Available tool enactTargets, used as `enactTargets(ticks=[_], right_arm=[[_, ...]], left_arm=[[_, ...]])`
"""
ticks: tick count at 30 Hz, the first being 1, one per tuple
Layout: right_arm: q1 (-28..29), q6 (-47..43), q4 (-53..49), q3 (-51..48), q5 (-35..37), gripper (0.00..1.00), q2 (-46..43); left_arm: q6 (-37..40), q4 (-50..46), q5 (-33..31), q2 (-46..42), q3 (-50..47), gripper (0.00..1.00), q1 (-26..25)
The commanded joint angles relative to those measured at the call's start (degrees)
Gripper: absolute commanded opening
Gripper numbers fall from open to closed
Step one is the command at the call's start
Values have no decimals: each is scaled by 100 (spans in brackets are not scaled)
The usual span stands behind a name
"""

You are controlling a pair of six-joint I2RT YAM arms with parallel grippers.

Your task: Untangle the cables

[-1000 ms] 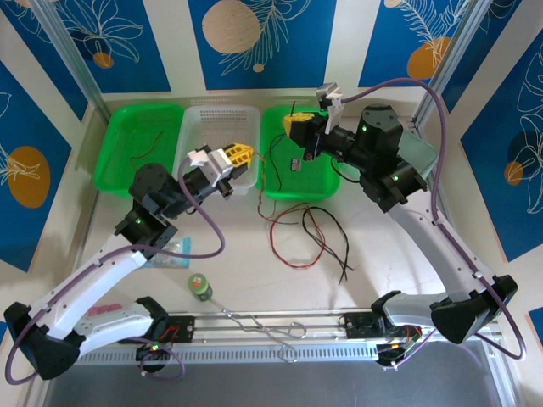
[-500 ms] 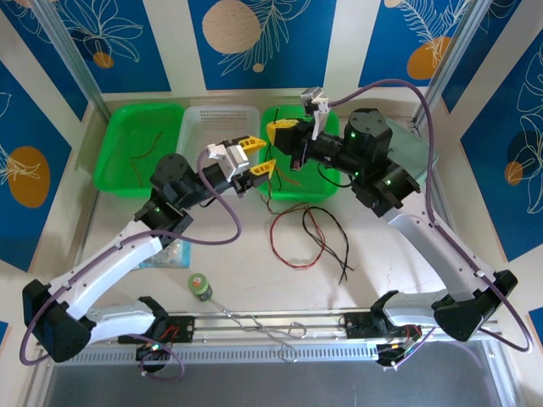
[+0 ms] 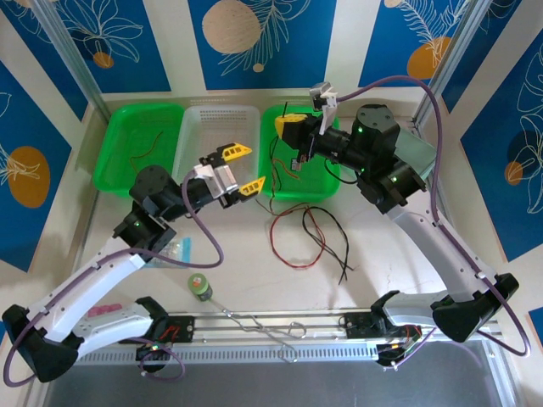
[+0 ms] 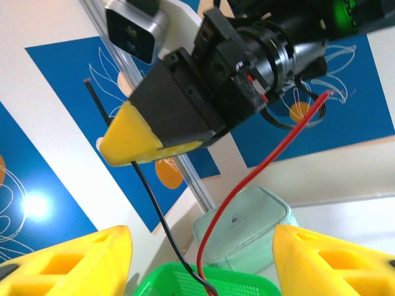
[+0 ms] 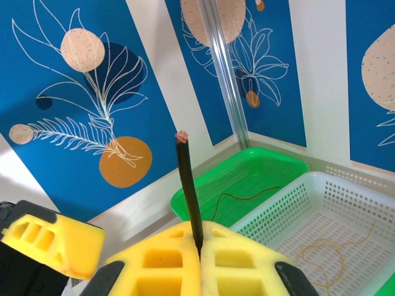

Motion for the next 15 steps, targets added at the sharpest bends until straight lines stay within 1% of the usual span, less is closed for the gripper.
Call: enactTargets(ticks=[1,7,11,13,15], right_arm=[[-4,-17,21,207,-132,0,-44],[40,26,27,220,-127,0,-29],[101,33,21,215,-154,0,-49],[140,22,23,213,-173,0,-45],[172,13,29,201,-159,0,-39]], left_arm=[[534,-429,96,58,267,63,-95],[632,-395,193,516,508,65,-244],[458,-136,368,759,652,65,-278],[458,-135,417,876,760,64,-305],[419,-113,435,972,833,61,-337]])
